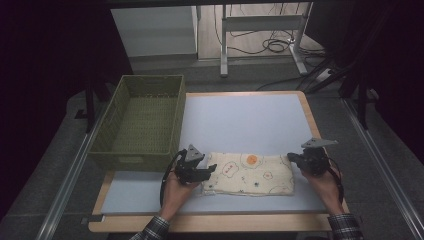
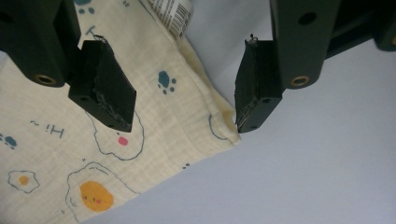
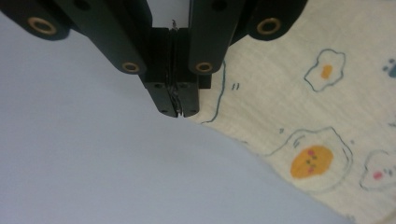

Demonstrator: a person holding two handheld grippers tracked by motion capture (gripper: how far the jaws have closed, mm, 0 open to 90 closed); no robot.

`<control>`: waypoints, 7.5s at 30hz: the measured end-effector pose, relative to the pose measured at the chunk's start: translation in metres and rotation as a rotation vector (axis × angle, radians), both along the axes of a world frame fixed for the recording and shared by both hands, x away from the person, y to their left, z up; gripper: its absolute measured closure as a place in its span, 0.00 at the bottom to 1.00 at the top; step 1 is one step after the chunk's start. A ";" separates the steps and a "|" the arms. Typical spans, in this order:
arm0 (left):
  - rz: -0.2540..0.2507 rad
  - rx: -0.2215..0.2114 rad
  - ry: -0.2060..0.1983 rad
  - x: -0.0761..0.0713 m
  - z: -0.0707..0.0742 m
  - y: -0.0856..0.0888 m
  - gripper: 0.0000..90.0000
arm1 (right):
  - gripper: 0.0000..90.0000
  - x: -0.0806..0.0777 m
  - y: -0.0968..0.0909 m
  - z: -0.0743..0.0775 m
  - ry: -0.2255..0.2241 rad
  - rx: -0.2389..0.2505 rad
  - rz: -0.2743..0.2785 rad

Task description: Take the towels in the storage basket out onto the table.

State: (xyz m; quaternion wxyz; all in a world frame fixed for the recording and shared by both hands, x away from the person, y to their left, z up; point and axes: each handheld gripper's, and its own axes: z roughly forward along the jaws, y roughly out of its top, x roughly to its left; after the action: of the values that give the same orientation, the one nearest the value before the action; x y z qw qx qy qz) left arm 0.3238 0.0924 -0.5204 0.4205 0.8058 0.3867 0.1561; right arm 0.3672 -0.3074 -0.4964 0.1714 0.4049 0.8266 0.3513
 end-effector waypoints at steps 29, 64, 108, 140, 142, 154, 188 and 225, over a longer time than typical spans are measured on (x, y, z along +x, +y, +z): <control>0.012 -0.012 0.117 0.054 -0.012 -0.009 0.94 | 0.96 0.029 0.003 -0.008 -0.003 -0.039 -0.007; 0.037 0.061 0.066 0.056 -0.024 -0.011 0.38 | 0.58 -0.001 0.000 -0.009 0.031 0.033 0.047; 0.034 0.063 0.066 0.056 -0.024 -0.010 0.38 | 0.64 -0.067 0.190 -0.024 0.097 0.050 0.549; 0.020 -0.047 0.029 0.045 -0.004 -0.001 0.96 | 0.97 -0.071 0.209 -0.015 0.060 0.065 0.536; 0.010 -0.034 0.009 0.046 -0.001 -0.008 0.96 | 0.97 -0.071 0.202 -0.011 0.051 0.074 0.524; -0.051 -0.010 -0.045 0.060 0.010 -0.052 0.95 | 0.97 -0.065 0.148 -0.007 0.029 0.131 0.417; -0.226 0.007 -0.082 0.104 0.030 -0.177 0.95 | 0.97 -0.058 0.013 0.007 -0.026 0.174 0.134; -0.173 0.037 0.008 0.097 0.022 -0.131 0.55 | 0.68 -0.064 -0.041 0.017 -0.036 0.101 -0.020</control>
State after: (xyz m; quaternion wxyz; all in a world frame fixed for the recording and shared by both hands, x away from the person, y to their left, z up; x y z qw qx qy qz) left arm 0.4206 -0.0387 -0.4982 0.4158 0.8445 0.3144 0.1229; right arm 0.3031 -0.3483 -0.4793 0.1692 0.4148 0.8006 0.3981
